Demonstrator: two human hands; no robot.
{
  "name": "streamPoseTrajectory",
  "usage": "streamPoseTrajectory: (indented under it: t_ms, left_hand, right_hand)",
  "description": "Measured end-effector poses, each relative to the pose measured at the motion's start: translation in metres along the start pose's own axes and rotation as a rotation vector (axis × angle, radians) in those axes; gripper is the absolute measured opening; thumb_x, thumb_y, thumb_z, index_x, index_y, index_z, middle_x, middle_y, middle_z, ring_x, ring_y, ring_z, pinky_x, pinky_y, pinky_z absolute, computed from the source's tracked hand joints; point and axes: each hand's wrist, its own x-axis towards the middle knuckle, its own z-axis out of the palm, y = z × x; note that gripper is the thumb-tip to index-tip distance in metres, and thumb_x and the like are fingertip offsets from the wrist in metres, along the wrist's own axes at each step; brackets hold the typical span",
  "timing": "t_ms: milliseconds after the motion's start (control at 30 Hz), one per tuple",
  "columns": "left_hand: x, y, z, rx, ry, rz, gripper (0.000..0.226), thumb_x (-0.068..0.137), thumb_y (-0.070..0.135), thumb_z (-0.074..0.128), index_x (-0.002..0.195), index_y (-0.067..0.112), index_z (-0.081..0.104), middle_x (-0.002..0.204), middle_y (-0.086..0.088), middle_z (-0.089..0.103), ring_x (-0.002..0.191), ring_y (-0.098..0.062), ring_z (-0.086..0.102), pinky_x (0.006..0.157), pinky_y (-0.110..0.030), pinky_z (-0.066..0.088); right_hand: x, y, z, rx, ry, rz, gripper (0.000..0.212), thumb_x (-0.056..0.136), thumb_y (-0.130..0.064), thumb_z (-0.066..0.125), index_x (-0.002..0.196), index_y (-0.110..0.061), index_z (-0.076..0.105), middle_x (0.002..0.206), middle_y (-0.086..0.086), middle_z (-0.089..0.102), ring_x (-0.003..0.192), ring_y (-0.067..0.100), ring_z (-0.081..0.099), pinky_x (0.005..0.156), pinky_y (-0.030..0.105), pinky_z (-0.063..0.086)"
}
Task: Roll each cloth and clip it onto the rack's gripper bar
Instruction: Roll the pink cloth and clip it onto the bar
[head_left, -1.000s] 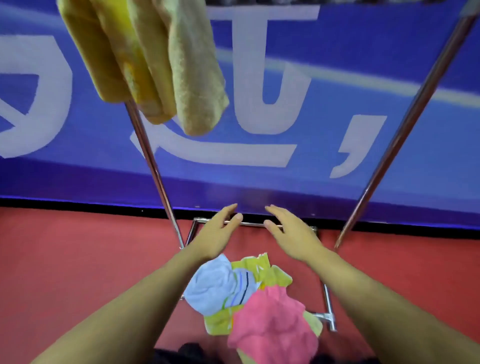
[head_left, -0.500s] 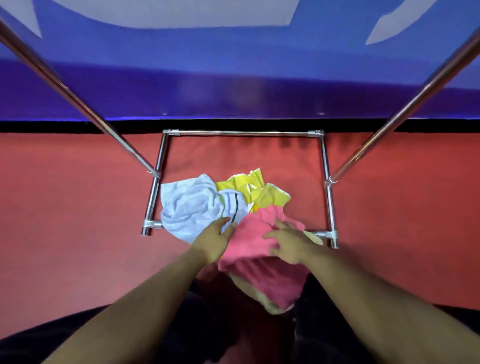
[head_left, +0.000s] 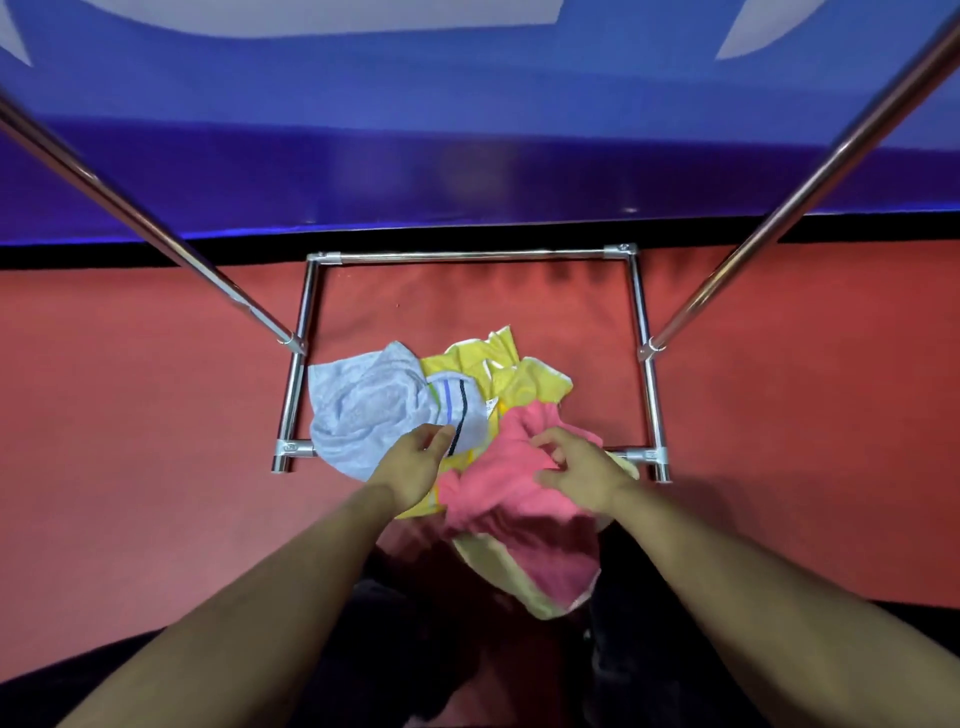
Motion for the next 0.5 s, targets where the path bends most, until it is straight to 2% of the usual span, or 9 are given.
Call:
streamPoseTrajectory:
  t_ms: [67,133,167,233,300,333,400,433,500]
  left_hand:
    - [-0.011,0.012,-0.004,-0.024,-0.026,0.040,0.041,0.105,0.053,0.041,0.107,0.020,0.066,0.113,-0.005,0.070,0.110,-0.027,0.065,0.101,-0.045,0.049]
    - [-0.023,0.025,-0.010,-0.049,-0.030,0.074,0.049,0.104,0.056,0.041,0.110,0.014,0.067,0.111,-0.007,0.071,0.105,-0.025,0.067,0.098,-0.045,0.051]
    - [-0.033,0.034,-0.014,-0.071,-0.034,0.088,0.047,0.105,0.053,0.041,0.111,0.014,0.067,0.110,-0.004,0.071,0.100,-0.022,0.068,0.094,-0.040,0.053]
    - [-0.048,0.049,-0.020,-0.149,-0.055,0.087,0.039,0.107,0.045,0.042,0.109,0.015,0.066,0.104,0.000,0.069,0.088,-0.014,0.066,0.078,-0.030,0.052]
    - [-0.066,0.060,-0.026,-0.261,-0.072,0.047,0.037,0.106,0.046,0.044,0.099,0.016,0.064,0.094,-0.002,0.065,0.076,-0.014,0.060,0.067,-0.027,0.047]
    - [-0.075,0.062,-0.029,-0.321,-0.090,0.010,0.038,0.104,0.050,0.046,0.093,0.017,0.061,0.091,-0.003,0.060,0.071,-0.015,0.056,0.064,-0.027,0.043]
    - [-0.098,0.067,-0.032,-0.392,-0.134,-0.060,0.043,0.100,0.060,0.047,0.086,0.020,0.056,0.091,-0.005,0.052,0.069,-0.017,0.049,0.061,-0.028,0.038]
    - [-0.109,0.068,-0.033,-0.402,-0.146,-0.095,0.049,0.098,0.066,0.046,0.088,0.019,0.057,0.093,-0.006,0.055,0.072,-0.019,0.052,0.063,-0.029,0.041]
    - [-0.127,0.070,-0.032,-0.449,-0.171,-0.152,0.071,0.091,0.078,0.042,0.098,0.012,0.064,0.098,-0.008,0.067,0.083,-0.025,0.063,0.074,-0.033,0.051]
  right_hand:
    - [-0.009,-0.009,-0.012,0.163,-0.002,-0.005,0.041,0.090,-0.005,0.068,0.125,-0.024,0.058,0.108,0.007,0.067,0.095,0.019,0.063,0.096,0.036,0.052]
    - [-0.020,-0.024,-0.026,0.364,0.029,0.005,0.037,0.093,0.005,0.061,0.125,-0.012,0.059,0.125,0.016,0.065,0.107,0.020,0.062,0.103,0.033,0.048]
    - [-0.029,-0.036,-0.035,0.457,0.041,0.028,0.036,0.093,0.008,0.059,0.127,-0.007,0.058,0.126,0.018,0.065,0.105,0.019,0.061,0.099,0.031,0.049]
    - [-0.044,-0.054,-0.053,0.651,0.029,0.105,0.040,0.094,0.007,0.060,0.132,-0.006,0.054,0.112,0.013,0.067,0.094,0.019,0.062,0.084,0.029,0.053]
    - [-0.065,-0.073,-0.069,0.868,-0.028,0.160,0.036,0.092,0.005,0.065,0.124,-0.007,0.054,0.102,0.012,0.067,0.085,0.019,0.065,0.070,0.026,0.057]
    - [-0.076,-0.082,-0.075,0.949,-0.050,0.160,0.032,0.090,0.004,0.068,0.119,-0.005,0.055,0.103,0.014,0.067,0.085,0.020,0.065,0.068,0.027,0.057]
    - [-0.093,-0.098,-0.085,1.115,-0.036,0.106,0.040,0.087,-0.001,0.072,0.124,-0.001,0.057,0.106,0.019,0.067,0.088,0.022,0.064,0.072,0.031,0.056]
    - [-0.101,-0.107,-0.090,1.193,-0.021,0.076,0.049,0.086,-0.001,0.073,0.131,-0.005,0.056,0.108,0.020,0.067,0.086,0.022,0.065,0.072,0.033,0.056]
    - [-0.119,-0.130,-0.100,1.251,-0.036,-0.034,0.053,0.088,0.001,0.069,0.137,-0.011,0.054,0.106,0.018,0.071,0.080,0.019,0.069,0.070,0.031,0.058]
